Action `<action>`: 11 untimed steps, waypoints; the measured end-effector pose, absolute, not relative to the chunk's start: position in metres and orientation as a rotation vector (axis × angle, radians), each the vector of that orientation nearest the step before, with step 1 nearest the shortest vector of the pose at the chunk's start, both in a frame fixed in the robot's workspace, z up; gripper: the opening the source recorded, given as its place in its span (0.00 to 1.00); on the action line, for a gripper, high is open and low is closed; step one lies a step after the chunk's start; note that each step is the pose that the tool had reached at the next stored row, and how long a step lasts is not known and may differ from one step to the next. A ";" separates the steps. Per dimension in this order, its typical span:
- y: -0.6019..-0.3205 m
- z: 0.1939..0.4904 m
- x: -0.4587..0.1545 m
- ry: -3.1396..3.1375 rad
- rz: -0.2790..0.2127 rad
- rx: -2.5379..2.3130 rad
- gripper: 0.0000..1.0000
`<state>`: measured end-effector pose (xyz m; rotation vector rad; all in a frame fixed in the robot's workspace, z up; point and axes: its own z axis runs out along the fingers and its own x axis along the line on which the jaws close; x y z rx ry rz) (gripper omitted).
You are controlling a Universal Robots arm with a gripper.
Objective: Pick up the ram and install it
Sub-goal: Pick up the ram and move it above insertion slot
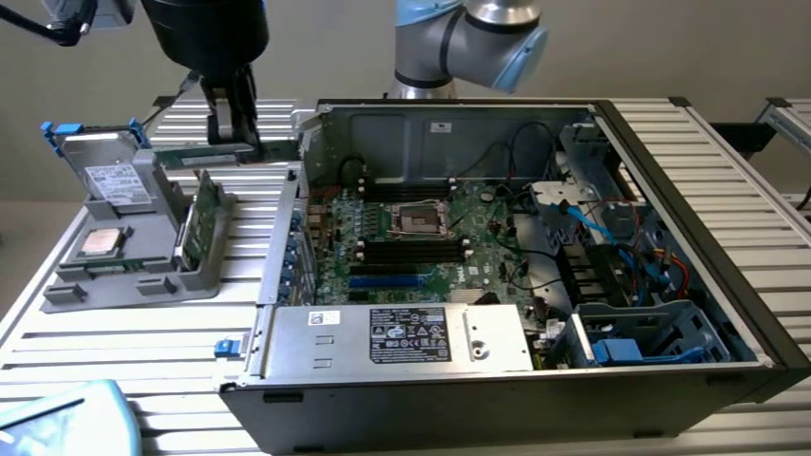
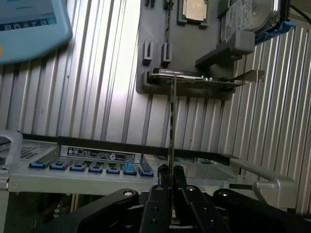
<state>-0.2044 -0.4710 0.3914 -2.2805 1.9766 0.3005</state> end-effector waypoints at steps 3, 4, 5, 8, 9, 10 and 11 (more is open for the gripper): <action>-0.474 0.392 -0.193 1.974 0.304 -2.278 0.15; -0.475 0.392 -0.189 1.973 0.305 -2.277 0.15; -0.476 0.393 -0.185 1.973 0.307 -2.277 0.15; -0.479 0.393 -0.173 1.971 0.310 -2.275 0.15; -0.479 0.393 -0.169 1.970 0.311 -2.274 0.15; -0.480 0.394 -0.165 1.969 0.312 -2.273 0.15; -0.481 0.394 -0.162 1.969 0.313 -2.273 0.15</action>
